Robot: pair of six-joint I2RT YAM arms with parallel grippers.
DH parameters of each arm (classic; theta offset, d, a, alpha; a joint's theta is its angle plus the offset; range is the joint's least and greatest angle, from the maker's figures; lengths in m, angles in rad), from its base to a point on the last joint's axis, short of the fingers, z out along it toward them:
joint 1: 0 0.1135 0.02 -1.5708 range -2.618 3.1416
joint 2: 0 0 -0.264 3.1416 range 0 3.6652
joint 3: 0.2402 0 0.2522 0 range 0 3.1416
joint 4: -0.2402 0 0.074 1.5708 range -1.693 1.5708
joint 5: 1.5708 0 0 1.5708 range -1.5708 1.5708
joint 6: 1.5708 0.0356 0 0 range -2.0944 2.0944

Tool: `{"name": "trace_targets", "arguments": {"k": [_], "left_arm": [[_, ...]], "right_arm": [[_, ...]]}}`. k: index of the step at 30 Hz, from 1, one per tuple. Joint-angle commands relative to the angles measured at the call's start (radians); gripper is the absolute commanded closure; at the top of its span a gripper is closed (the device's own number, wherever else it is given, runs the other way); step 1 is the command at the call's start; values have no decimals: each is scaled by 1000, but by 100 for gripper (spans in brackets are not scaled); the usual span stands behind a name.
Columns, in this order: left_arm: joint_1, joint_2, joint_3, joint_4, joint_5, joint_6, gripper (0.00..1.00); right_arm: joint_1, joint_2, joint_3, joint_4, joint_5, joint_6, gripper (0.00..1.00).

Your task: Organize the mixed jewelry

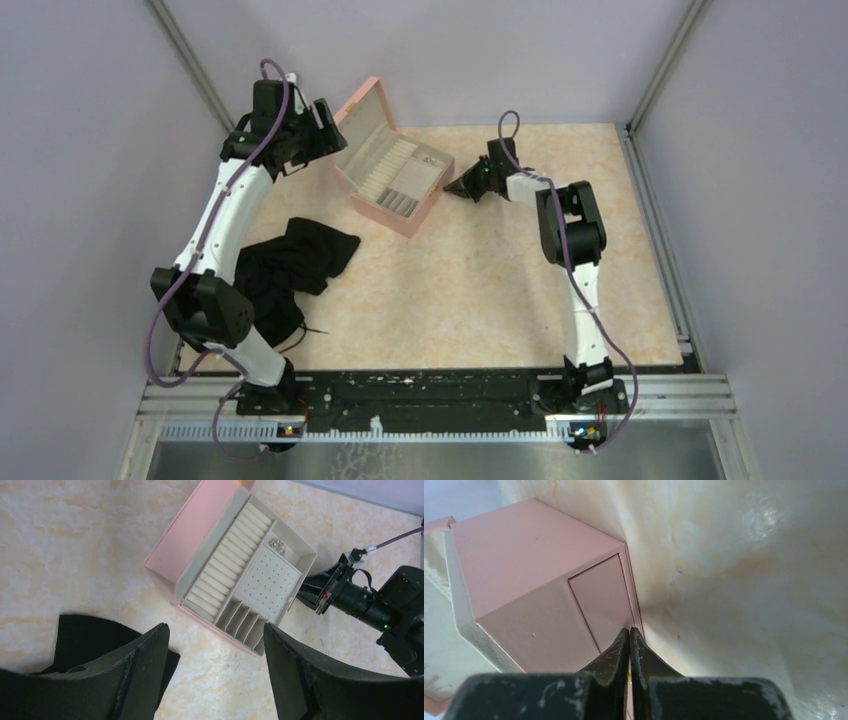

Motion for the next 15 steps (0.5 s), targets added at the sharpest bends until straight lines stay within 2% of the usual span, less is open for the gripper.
{"name": "trace_targets", "arguments": {"k": [1,4,7,11,15], "left_arm": [[8,22,92,13,-6,37,24],[28,48,145,23,-46,37,23],[81,97,196,41,-22,15,22],[147,197,292,56,63,-17,22],[186,283,310,148,200,-62,22]], "right_arm": [[8,-123,-33,-18,57,-70,100],[-28,-274,-138,-98,147,-174,100],[-77,-410,-256,-160,214,-260,88],[-131,-562,-384,-255,284,-363,82],[-144,-677,-466,-348,348,-425,80]]}}
